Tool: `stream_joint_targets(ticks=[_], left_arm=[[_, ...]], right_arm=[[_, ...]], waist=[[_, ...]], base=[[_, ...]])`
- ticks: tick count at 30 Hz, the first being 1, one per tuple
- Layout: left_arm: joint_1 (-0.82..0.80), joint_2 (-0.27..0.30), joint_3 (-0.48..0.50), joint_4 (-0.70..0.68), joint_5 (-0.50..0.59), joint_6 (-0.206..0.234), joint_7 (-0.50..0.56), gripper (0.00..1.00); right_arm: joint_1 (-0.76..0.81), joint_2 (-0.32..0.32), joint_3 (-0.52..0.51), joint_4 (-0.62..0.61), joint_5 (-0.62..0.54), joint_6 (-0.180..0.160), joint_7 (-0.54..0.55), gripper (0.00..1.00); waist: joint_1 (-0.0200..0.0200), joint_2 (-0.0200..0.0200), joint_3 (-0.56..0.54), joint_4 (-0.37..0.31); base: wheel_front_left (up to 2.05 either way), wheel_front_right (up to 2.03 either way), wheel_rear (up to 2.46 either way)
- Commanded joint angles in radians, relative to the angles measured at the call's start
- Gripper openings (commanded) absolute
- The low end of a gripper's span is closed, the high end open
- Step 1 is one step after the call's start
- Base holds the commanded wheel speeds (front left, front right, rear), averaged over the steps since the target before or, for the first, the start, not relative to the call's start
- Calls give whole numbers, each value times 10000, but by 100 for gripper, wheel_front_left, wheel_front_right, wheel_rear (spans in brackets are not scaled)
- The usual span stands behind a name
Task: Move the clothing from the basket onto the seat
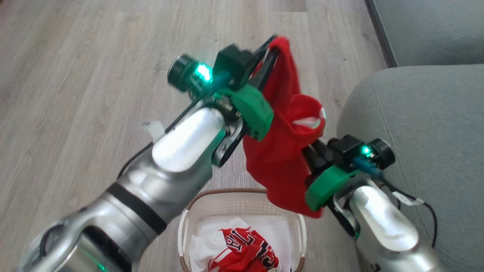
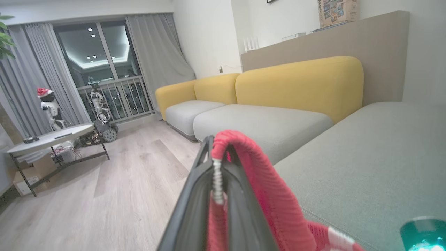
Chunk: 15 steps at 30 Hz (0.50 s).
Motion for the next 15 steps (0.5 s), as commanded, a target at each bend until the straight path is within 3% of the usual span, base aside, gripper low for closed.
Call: stream_joint_targets(ticks=[1, 3, 4, 5, 15], left_arm=[[-200, 170, 443, -50, -88, -67, -91, 0], [29, 171, 579, 159, -33, -78, -92, 49], [170, 173, 669, 253, -29, -112, -93, 96], [329, 172, 794, 332, -82, -170, -93, 100], [2021, 172, 1681, 418, -150, -679, -94, 100]], right_arm=[[-219, -25, -58, -511, 132, 71, -65, 0], [-223, -130, -205, -722, 187, 71, -65, 0], [-228, -178, -276, -810, 215, 71, -65, 0], [-242, -226, -363, -906, 236, 71, -65, 0], [-607, -800, -1777, -1320, -235, 71, -65, 0]], waist=[[1, 0, -9, -53], [1, 0, -11, -117], [1, 0, -18, -156], [1, 0, -22, -191], [1, 0, -27, -615]], base=[[0, 0, 0], [0, 0, 0], [0, 0, 0], [0, 0, 0], [0, 0, 0]])
